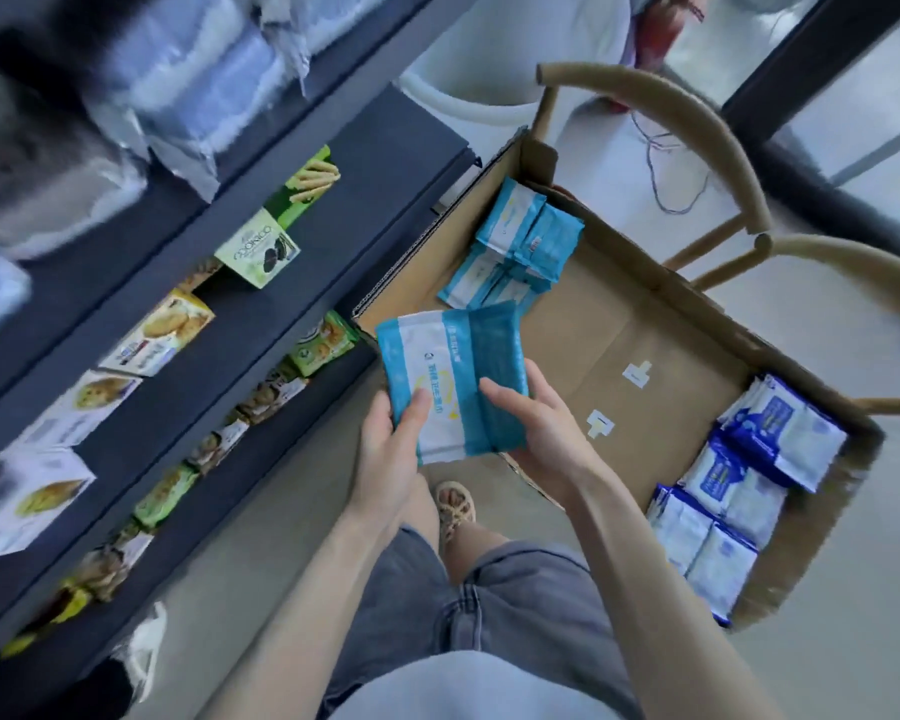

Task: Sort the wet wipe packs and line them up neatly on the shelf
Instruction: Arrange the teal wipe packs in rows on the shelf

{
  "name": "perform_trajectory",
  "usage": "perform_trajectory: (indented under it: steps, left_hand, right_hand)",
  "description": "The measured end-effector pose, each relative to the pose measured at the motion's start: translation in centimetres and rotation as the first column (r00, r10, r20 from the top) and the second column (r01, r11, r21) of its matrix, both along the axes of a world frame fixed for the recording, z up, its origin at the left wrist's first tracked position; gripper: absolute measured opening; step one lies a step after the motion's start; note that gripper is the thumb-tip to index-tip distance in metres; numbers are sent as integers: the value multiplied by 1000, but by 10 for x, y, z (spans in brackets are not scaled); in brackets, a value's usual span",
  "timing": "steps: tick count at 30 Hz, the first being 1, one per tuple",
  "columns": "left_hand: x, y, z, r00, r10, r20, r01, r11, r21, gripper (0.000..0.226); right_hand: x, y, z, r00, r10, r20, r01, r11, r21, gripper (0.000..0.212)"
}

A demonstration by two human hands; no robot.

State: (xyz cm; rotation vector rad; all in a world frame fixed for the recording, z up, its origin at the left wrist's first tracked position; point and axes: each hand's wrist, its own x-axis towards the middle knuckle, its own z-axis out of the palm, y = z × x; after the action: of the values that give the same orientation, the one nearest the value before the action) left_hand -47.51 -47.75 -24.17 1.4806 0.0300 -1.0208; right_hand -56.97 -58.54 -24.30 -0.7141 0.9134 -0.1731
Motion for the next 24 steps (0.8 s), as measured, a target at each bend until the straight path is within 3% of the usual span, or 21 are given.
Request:
perform_trajectory:
  steps: [8, 13, 17, 21, 24]
  left_hand:
    - [-8, 92, 59, 973, 232, 17, -230, 971, -70, 17]
    - [15, 157, 95, 891, 406, 202, -394, 914, -101, 19]
    - [39, 211, 124, 774, 535, 339, -507, 844, -175, 16]
    - [69, 266, 142, 704, 606, 370, -567, 794, -222, 11]
    - [95, 311, 154, 674, 637, 375, -586, 770, -254, 16]
  right_hand:
    - [28, 64, 52, 944, 321, 73, -318, 946, -56, 54]
    - [74, 108, 88, 838, 545, 19, -517, 806, -289, 56]
    - [116, 152, 112, 794, 607, -15, -552, 712, -434, 61]
    - [163, 208, 134, 786, 617, 20, -517, 675, -526, 64]
    - [195, 254, 151, 756, 652, 56, -512, 643, -570, 45]
